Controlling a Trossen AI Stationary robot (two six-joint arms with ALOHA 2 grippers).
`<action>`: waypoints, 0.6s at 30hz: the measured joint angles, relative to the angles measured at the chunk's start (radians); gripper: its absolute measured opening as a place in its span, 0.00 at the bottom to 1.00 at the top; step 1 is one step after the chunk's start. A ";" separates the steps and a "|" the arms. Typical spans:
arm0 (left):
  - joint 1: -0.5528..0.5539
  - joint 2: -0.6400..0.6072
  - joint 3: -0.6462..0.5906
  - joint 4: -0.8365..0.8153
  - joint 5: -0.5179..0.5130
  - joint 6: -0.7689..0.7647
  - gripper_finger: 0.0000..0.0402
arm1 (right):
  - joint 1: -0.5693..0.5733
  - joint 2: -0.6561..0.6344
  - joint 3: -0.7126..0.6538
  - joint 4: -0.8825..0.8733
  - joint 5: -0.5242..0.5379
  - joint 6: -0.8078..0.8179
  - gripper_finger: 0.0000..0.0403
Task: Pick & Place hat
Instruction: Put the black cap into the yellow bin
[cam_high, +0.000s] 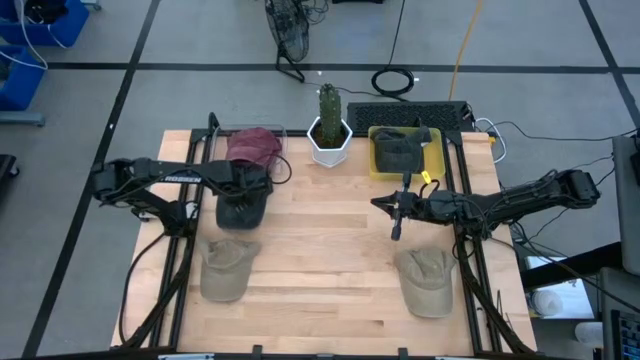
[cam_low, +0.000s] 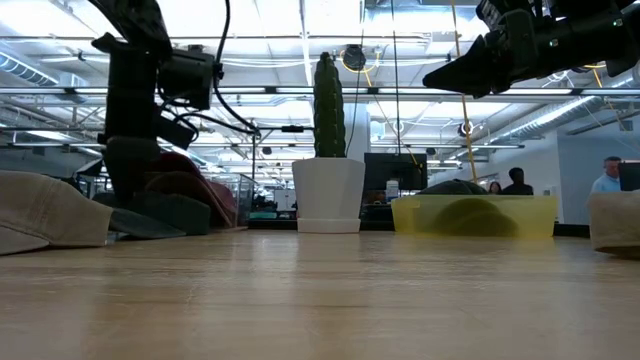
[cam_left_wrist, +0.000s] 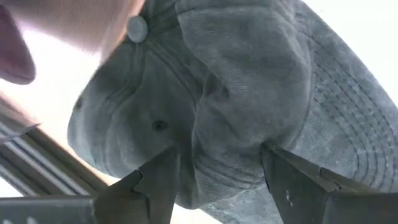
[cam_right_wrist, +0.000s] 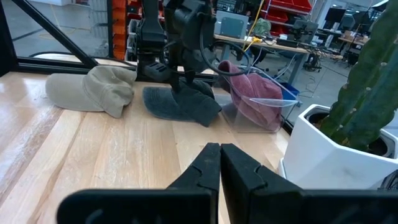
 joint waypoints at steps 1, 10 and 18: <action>-0.001 0.001 0.000 0.001 0.008 0.000 0.57 | 0.000 0.000 0.000 0.000 0.000 0.000 0.01; -0.021 0.001 0.000 0.001 0.045 0.016 0.28 | 0.000 0.000 0.000 0.000 0.000 0.000 0.01; -0.021 0.001 0.010 0.001 0.083 0.014 0.04 | 0.000 0.000 0.000 0.000 0.000 0.000 0.01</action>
